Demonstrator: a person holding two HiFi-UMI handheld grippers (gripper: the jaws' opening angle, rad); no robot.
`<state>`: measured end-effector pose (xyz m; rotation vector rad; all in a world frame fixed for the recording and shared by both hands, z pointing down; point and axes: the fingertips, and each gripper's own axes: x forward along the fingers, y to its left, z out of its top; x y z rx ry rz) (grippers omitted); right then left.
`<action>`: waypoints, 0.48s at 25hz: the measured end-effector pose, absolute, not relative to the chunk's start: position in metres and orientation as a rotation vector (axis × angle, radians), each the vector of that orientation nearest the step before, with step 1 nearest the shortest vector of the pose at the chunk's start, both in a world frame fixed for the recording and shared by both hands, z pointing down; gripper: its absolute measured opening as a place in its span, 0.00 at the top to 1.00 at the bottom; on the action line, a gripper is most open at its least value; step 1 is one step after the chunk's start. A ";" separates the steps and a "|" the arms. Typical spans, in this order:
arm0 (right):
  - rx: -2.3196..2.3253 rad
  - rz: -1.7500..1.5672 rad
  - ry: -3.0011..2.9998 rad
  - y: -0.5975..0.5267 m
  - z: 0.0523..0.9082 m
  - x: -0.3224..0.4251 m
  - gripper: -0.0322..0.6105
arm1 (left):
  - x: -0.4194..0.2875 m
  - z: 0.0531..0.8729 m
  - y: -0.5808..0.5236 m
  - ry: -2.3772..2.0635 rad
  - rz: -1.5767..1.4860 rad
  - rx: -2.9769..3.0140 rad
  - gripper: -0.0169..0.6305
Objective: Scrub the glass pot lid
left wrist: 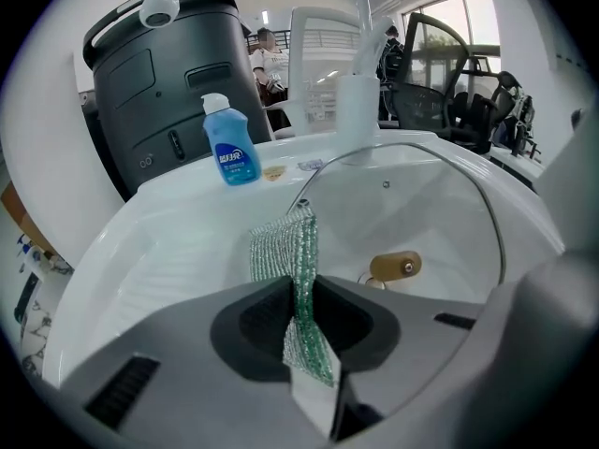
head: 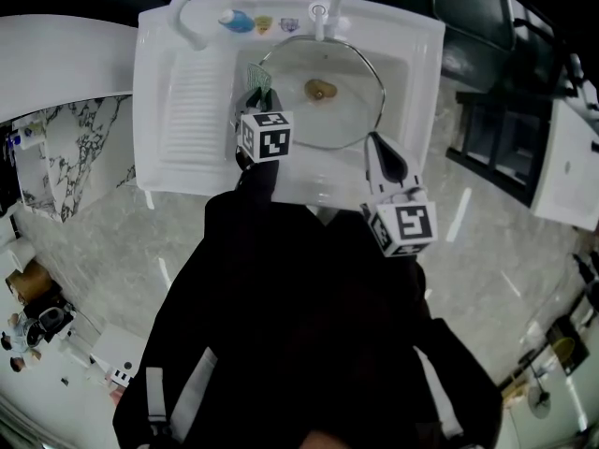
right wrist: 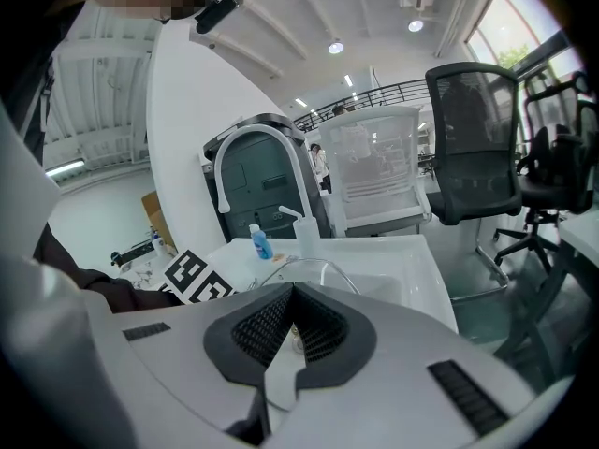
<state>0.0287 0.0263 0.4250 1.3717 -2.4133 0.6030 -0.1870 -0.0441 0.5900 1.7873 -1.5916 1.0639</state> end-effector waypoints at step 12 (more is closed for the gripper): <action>1.388 0.621 -2.401 0.027 0.430 0.038 0.95 | -0.161 0.602 -0.041 -1.526 1.099 1.816 0.88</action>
